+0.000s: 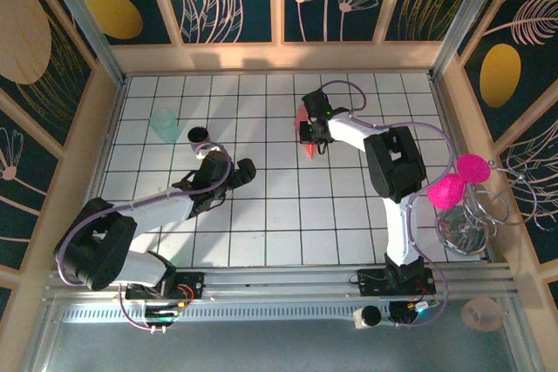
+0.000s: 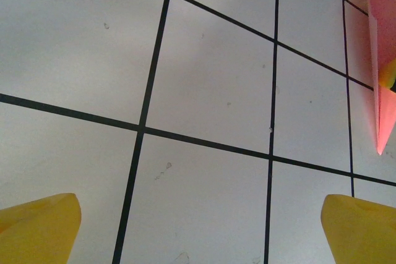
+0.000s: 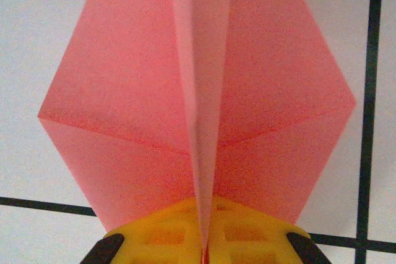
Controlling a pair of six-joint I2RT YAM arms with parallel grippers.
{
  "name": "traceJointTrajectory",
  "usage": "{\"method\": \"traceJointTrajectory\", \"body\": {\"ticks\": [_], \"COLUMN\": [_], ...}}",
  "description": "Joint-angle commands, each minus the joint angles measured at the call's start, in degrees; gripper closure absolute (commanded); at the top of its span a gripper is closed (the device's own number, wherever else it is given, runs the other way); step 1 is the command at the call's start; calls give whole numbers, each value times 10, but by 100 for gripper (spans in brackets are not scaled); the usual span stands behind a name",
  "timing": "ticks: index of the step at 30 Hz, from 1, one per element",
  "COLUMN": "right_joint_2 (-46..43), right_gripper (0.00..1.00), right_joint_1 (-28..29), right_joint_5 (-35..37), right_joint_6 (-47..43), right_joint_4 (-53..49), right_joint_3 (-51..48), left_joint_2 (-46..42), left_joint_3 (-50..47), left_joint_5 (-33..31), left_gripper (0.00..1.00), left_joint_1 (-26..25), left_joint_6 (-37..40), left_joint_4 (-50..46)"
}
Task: Fold a paper plane with a square sheet of paper (pick it up from the middle)
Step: Move the paper plane to the top-center of the table.
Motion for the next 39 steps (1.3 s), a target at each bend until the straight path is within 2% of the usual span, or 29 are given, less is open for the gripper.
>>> {"method": "traceJointTrajectory", "body": {"ticks": [1,10,20,25,30,39], "right_joint_2": [17,31,55,62,39,-27], "right_gripper": [86,77,71,69,62,60], "right_joint_1": [-2,-1,10,10,10,7], "right_joint_5": [7,29,77,73,65,58], "right_joint_6": [-9,-4,-6,-2,4,16], "right_joint_4": [-25,-25,-9,-2,9,7], "right_joint_3": [15,14,-1,-5,-7,19], "left_joint_2": [6,10,14,12,-2,-33], "left_joint_3": [15,15,14,14,17,38], "left_joint_5": [7,10,12,12,2,-31], "left_gripper": [1,1,1,1,1,1], "left_joint_1": [4,4,3,4,4,4], "left_joint_6": [10,7,7,6,9,26], "left_joint_4": [-8,-4,-5,-5,-13,-33]}}
